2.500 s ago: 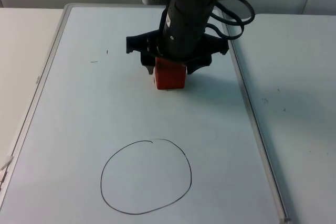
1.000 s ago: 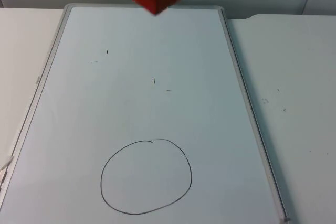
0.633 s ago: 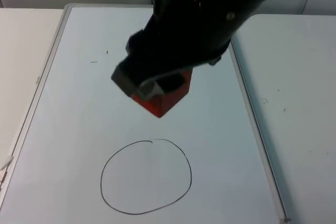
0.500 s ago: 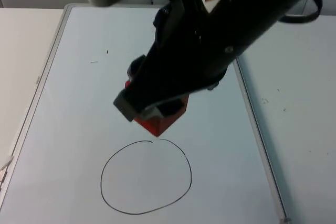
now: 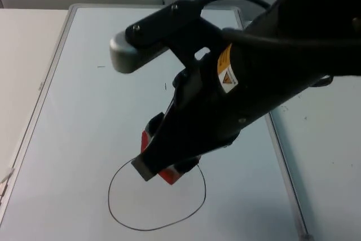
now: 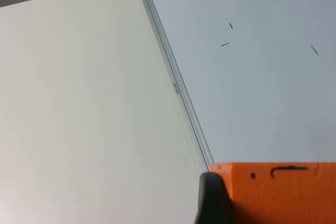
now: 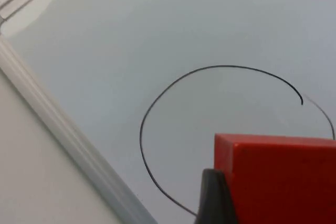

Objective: Pick up one cube with the left hand and another cube with the right hand. First place the cube in the right hand at the target position, then stack the cube in the left hand on top.

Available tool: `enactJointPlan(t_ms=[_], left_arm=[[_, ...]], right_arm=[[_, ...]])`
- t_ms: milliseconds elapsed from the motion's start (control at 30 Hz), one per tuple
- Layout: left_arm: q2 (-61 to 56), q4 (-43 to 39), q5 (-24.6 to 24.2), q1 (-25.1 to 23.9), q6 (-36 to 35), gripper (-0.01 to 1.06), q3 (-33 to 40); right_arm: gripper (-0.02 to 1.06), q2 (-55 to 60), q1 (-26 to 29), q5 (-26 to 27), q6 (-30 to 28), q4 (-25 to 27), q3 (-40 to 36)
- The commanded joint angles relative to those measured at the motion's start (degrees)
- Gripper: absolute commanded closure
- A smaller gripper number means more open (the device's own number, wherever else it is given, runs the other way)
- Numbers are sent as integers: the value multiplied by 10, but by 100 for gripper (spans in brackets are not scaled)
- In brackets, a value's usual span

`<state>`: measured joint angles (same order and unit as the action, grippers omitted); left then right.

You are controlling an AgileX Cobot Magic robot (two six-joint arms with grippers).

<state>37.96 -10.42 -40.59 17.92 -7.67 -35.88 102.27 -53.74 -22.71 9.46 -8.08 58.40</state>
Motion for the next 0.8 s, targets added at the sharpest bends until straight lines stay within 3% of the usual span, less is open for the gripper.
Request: enactJointPlan(t_ms=[0, 233, 767], left_arm=[[-4, 2, 12, 5, -2, 87, 1], [-4, 2, 12, 5, -2, 87, 1], [-4, 4, 15, 5, -2, 87, 6]], right_arm=[[105, 16, -2, 13, 11, -9, -1], [105, 68, -2, 58, 26, -15, -1], [105, 107, -2, 77, 26, -26, 13]])
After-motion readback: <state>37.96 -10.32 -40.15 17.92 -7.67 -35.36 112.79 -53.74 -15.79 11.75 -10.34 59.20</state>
